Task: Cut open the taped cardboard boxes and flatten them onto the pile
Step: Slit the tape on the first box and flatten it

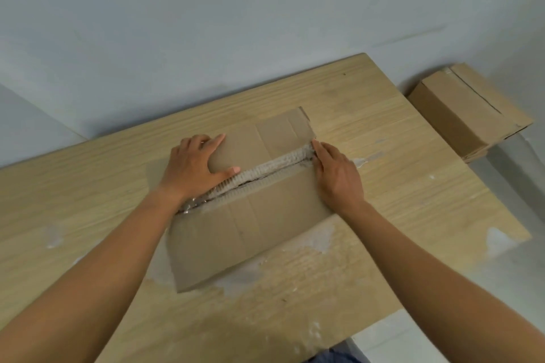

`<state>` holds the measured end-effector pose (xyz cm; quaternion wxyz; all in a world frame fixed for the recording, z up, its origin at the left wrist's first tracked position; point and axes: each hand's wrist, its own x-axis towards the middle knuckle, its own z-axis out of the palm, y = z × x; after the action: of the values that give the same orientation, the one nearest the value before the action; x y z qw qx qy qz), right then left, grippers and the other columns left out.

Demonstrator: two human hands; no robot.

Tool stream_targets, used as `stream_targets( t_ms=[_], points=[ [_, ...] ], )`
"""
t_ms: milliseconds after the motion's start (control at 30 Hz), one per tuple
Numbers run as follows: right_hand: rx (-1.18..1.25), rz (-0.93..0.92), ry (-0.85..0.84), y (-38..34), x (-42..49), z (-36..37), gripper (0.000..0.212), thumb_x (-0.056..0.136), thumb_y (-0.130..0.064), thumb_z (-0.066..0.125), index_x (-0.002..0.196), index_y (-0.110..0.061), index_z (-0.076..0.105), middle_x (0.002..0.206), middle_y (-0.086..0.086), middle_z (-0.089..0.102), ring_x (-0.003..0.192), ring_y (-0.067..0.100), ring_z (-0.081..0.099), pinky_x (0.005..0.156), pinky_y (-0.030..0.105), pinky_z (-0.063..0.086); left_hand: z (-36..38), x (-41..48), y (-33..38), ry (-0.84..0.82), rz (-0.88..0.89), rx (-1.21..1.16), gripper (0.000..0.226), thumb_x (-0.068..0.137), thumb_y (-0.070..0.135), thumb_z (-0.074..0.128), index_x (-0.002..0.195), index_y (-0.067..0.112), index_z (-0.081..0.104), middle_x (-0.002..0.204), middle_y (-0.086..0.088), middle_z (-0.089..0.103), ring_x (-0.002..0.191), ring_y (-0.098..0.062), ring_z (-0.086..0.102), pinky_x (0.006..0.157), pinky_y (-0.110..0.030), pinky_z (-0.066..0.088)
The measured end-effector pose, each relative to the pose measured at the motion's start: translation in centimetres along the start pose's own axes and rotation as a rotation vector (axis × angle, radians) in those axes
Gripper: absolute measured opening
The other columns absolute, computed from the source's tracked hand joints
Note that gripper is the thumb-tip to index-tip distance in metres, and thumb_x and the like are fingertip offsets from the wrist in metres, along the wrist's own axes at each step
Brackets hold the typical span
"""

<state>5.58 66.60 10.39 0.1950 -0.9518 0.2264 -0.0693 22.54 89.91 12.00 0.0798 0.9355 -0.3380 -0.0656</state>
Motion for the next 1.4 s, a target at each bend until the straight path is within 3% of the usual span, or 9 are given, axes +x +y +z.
stream_targets(
  t_ms=[100, 333, 600, 767, 933, 1067, 1200, 1333, 1400],
  points=[
    [-0.120, -0.094, 0.069, -0.1, 3.4, 0.0, 0.037, 0.099, -0.015, 0.041, 0.135, -0.011, 0.049, 0.127, 0.010, 0.059, 0.106, 0.034, 0.055, 0.085, 0.041, 0.038, -0.1, -1.1, -1.4, -0.066, -0.064, 0.013, 0.118, 0.050, 0.098, 0.022, 0.149, 0.035, 0.026, 0.136, -0.005, 0.043, 0.123, -0.030, 0.039, 0.099, -0.047, 0.036],
    [-0.088, -0.038, 0.222, -3.1, 0.1, 2.5, 0.031, 0.095, -0.017, 0.048, 0.123, -0.011, 0.059, 0.127, 0.011, 0.059, 0.120, 0.034, 0.049, 0.099, 0.041, 0.026, 0.6, -2.4, -1.5, -0.153, -0.158, 0.068, 0.109, 0.059, 0.095, 0.031, 0.149, 0.044, -0.002, 0.148, -0.004, 0.032, 0.130, -0.029, 0.037, 0.097, -0.051, 0.036],
    [0.184, 0.267, 0.083, -6.1, -9.0, 2.6, 0.040, 0.102, -0.030, 0.037, 0.141, -0.033, 0.042, 0.157, 0.021, -0.002, 0.145, 0.038, 0.001, 0.116, 0.051, 0.014, 0.4, -3.7, 0.2, -0.108, -0.320, -0.003, 0.110, 0.060, 0.096, 0.033, 0.150, 0.040, 0.002, 0.142, -0.010, 0.039, 0.124, -0.034, 0.043, 0.093, -0.051, 0.040],
    [0.394, 0.298, -0.081, -7.1, -8.6, 2.3, 0.045, 0.102, -0.031, 0.031, 0.147, -0.030, 0.031, 0.156, 0.017, 0.008, 0.134, 0.036, 0.033, 0.105, 0.048, 0.037, 0.5, -5.6, 2.6, -0.121, -0.412, -0.074, 0.099, 0.076, 0.085, 0.030, 0.153, 0.031, 0.000, 0.138, -0.016, 0.042, 0.117, -0.037, 0.050, 0.089, -0.045, 0.043],
    [0.139, 0.286, -0.068, -5.0, -4.4, 1.6, 0.045, 0.102, -0.031, 0.029, 0.147, -0.031, 0.030, 0.150, 0.020, 0.022, 0.124, 0.039, 0.042, 0.098, 0.048, 0.039, 0.8, -9.6, 4.4, -0.135, -0.406, -0.116, 0.089, 0.088, 0.072, 0.030, 0.154, 0.021, -0.002, 0.131, -0.016, 0.051, 0.110, -0.035, 0.056, 0.082, -0.038, 0.045],
    [-0.007, 0.135, -0.058, -2.9, -1.2, 1.0, 0.043, 0.103, -0.031, 0.027, 0.146, -0.031, 0.031, 0.149, 0.019, 0.029, 0.124, 0.037, 0.041, 0.098, 0.047, 0.034, 0.3, -12.2, 5.7, -0.119, -0.333, -0.027, 0.074, 0.093, 0.064, 0.034, 0.151, 0.019, 0.023, 0.106, -0.008, 0.066, 0.095, -0.027, 0.063, 0.072, -0.032, 0.047],
    [-0.093, 0.020, 0.038, -2.2, -1.1, 1.0, 0.041, 0.103, -0.026, 0.030, 0.142, -0.022, 0.042, 0.147, 0.019, 0.036, 0.132, 0.039, 0.034, 0.108, 0.048, 0.024, -1.4, -10.6, 5.6, 0.081, -0.304, -0.038, 0.043, 0.094, 0.054, 0.044, 0.108, 0.023, 0.070, 0.090, 0.000, 0.072, 0.082, -0.024, 0.066, 0.061, -0.027, 0.040],
    [-0.118, 0.135, 0.012, -3.4, -4.3, 1.2, 0.042, 0.104, -0.028, 0.026, 0.144, -0.030, 0.036, 0.154, 0.016, 0.022, 0.143, 0.036, 0.015, 0.115, 0.052, 0.001, -0.7, -5.5, 4.1, 0.160, -0.104, -0.092, 0.034, 0.091, 0.047, 0.054, 0.102, 0.019, 0.070, 0.097, -0.003, 0.068, 0.092, -0.026, 0.062, 0.073, -0.032, 0.042],
    [-0.144, 0.213, -0.007, -3.3, -6.6, 1.5, 0.042, 0.103, -0.031, 0.025, 0.144, -0.034, 0.035, 0.156, 0.014, 0.020, 0.143, 0.036, 0.015, 0.114, 0.054, 0.004, 0.1, -2.6, 3.4, 0.143, 0.018, -0.061, 0.040, 0.090, 0.047, 0.056, 0.115, 0.017, 0.066, 0.113, -0.006, 0.062, 0.107, -0.029, 0.054, 0.089, -0.039, 0.039]
  ],
)
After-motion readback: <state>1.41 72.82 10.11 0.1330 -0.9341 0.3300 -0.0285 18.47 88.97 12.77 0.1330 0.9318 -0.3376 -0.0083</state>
